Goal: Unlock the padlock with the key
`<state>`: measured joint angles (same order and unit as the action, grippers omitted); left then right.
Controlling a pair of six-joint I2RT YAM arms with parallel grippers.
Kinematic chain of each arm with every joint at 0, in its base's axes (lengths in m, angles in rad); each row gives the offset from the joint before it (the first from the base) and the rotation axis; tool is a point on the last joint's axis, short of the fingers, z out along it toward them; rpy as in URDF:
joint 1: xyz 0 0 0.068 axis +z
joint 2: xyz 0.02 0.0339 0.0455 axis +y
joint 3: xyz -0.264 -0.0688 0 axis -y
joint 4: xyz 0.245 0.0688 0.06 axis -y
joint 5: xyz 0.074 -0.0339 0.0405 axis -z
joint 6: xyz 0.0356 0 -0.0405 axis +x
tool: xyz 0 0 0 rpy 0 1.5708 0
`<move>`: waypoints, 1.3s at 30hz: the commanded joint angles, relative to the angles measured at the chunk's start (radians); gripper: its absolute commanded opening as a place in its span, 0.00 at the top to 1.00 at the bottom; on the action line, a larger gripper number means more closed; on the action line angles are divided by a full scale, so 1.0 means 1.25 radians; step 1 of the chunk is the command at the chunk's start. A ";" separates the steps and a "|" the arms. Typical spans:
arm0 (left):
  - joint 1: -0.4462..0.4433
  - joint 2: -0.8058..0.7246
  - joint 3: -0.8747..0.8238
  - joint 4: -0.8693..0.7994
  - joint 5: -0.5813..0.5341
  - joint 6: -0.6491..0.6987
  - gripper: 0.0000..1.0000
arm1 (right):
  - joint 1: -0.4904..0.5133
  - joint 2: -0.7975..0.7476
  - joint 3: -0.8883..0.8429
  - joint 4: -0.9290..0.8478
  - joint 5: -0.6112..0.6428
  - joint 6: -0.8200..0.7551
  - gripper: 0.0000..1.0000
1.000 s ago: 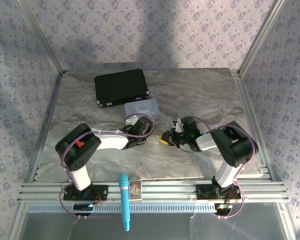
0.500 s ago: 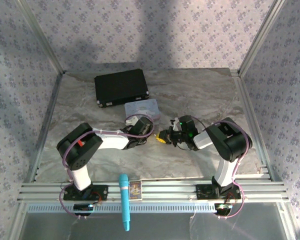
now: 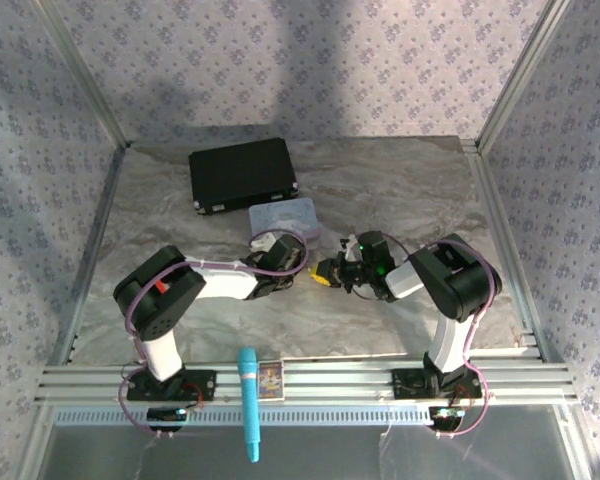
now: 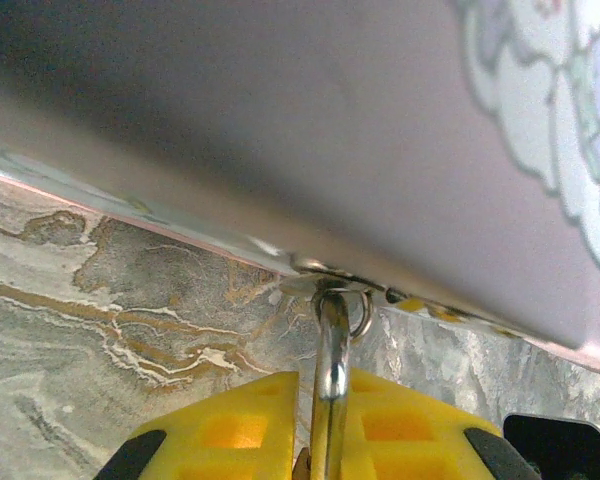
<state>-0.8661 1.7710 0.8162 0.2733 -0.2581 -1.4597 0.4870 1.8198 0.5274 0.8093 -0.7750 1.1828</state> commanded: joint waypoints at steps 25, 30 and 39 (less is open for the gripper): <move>0.004 0.009 -0.007 -0.035 -0.007 -0.101 1.00 | 0.016 0.055 -0.054 0.169 -0.006 0.109 1.00; 0.007 0.013 -0.003 -0.055 -0.012 -0.104 1.00 | 0.020 0.056 -0.051 0.172 -0.008 0.105 1.00; 0.008 0.017 0.007 -0.072 -0.013 -0.092 1.00 | 0.016 0.022 -0.053 0.159 0.011 0.086 1.00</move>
<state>-0.8658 1.7710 0.8223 0.2703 -0.2630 -1.5162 0.5102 1.8751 0.4606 1.0206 -0.7704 1.3121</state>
